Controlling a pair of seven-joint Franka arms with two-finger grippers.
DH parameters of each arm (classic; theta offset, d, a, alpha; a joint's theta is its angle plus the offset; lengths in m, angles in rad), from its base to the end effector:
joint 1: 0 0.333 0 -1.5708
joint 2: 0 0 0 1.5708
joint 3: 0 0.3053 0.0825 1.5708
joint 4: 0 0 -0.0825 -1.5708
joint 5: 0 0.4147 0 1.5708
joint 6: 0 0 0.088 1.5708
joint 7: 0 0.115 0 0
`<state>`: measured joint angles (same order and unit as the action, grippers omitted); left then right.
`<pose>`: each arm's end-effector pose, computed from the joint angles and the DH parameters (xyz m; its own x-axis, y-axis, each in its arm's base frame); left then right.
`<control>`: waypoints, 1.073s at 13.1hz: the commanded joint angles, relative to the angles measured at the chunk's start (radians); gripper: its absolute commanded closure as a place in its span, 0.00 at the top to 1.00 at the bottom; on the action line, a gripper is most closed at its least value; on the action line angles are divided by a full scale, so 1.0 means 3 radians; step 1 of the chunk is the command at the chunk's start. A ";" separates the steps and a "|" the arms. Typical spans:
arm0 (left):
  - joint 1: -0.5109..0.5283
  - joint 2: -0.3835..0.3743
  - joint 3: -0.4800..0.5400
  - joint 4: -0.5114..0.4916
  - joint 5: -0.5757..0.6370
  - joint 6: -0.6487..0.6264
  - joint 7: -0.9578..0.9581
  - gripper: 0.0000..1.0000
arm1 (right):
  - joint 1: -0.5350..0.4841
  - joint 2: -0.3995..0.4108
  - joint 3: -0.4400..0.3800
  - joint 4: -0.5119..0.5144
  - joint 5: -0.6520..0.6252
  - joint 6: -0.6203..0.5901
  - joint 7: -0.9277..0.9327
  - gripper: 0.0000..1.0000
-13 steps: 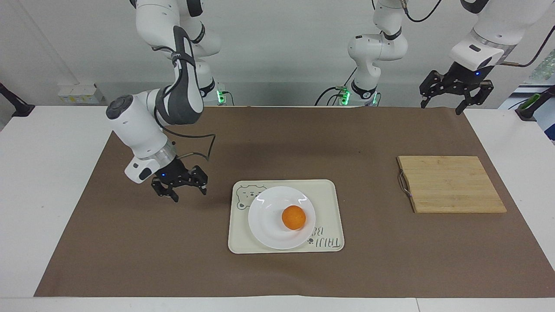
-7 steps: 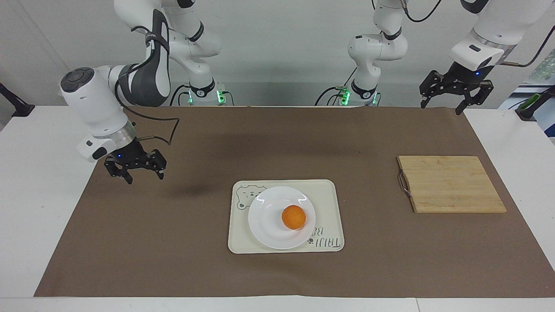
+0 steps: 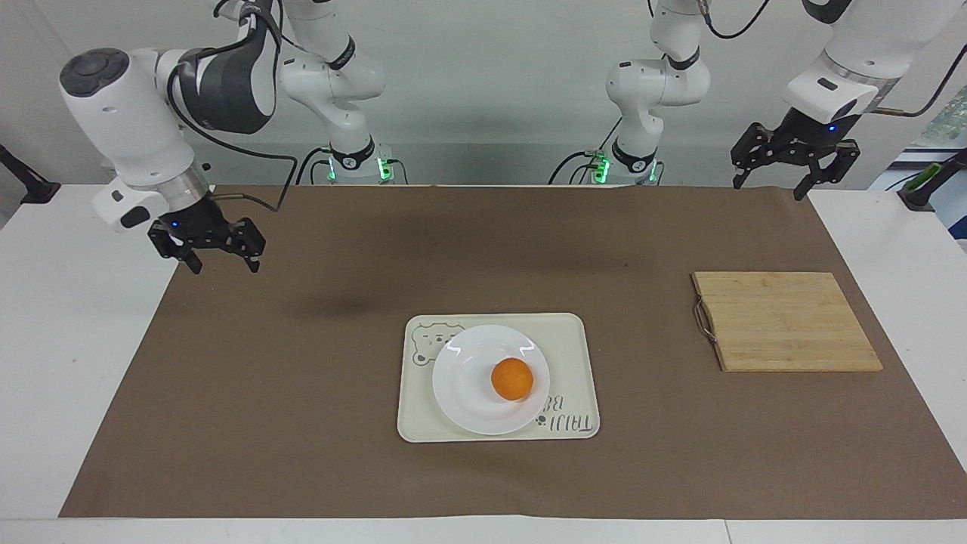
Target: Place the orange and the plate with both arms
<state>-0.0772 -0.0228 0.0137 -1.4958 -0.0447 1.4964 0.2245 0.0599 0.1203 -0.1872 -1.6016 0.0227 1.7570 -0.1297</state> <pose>0.5693 -0.0415 0.6499 0.9574 -0.2870 0.0328 -0.2881 -0.9568 0.0384 0.6283 -0.0728 0.5347 0.9993 0.0004 0.0369 0.0003 -1.0000 0.0047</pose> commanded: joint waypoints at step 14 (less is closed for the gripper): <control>0.0043 -0.0082 -0.0035 -0.0086 0.0042 -0.0008 0.0024 1.00 | 0.0241 -0.0360 -0.0128 0.0410 -0.0173 -0.0954 -0.0079 1.00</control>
<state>-0.0770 -0.0228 0.0136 -1.4958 -0.0447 1.4964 0.2245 0.1272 0.0209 -0.1948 -1.4843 -0.0297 1.4753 -0.1208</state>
